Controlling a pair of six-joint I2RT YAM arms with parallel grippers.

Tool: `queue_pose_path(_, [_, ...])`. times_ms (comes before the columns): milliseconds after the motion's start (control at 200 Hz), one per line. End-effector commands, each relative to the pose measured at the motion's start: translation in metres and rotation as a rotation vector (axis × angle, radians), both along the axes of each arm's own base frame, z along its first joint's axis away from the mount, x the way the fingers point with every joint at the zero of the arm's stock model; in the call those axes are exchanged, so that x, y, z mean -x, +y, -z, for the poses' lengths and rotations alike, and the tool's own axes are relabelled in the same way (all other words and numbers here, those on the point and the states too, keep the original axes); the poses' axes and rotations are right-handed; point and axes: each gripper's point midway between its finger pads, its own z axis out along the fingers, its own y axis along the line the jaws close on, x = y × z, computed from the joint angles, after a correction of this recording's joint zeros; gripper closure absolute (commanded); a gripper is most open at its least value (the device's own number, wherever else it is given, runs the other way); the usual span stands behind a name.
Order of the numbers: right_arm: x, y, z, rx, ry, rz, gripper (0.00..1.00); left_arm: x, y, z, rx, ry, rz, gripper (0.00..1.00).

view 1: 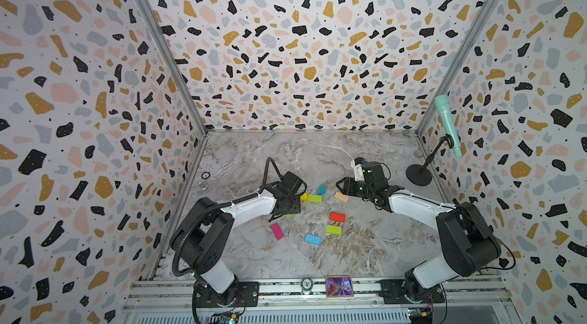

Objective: Assemble a carrot with building blocks
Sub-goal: Assemble the building block at the center of the board.

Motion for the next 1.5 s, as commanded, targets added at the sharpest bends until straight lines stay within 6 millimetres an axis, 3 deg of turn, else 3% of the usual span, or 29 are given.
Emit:
queue_pose_path(0, [-0.001,0.001,-0.003,-0.024,-0.018,-0.023,0.49,-0.010,-0.012,-0.003,0.041,-0.014,-0.041,0.32])
queue_pose_path(290, [0.000,-0.007,-0.002,-0.069,-0.006,-0.017,0.49,-0.010,-0.009,0.014,0.004,0.031,-0.078,0.28])
queue_pose_path(466, [0.000,-0.009,-0.002,-0.067,-0.005,-0.014,0.49,-0.007,-0.009,0.017,-0.018,0.040,-0.034,0.33])
queue_pose_path(846, [0.006,-0.011,0.008,-0.077,0.019,-0.001,0.49,0.015,-0.036,0.022,-0.126,0.027,0.251,0.40])
queue_pose_path(977, [0.008,-0.011,0.010,-0.077,0.023,0.003,0.49,0.009,-0.041,0.008,-0.136,-0.053,0.271,0.39])
queue_pose_path(1157, [0.010,-0.009,0.010,-0.078,0.026,-0.002,0.49,0.001,-0.035,-0.029,-0.116,-0.154,0.224,0.33])
queue_pose_path(1332, [0.009,-0.003,0.009,-0.086,0.027,-0.015,0.49,0.020,-0.011,-0.013,-0.171,-0.089,0.182,0.35])
queue_pose_path(1492, [0.012,0.003,0.009,-0.091,0.028,-0.026,0.49,0.017,0.022,-0.006,-0.146,-0.089,0.031,0.41])
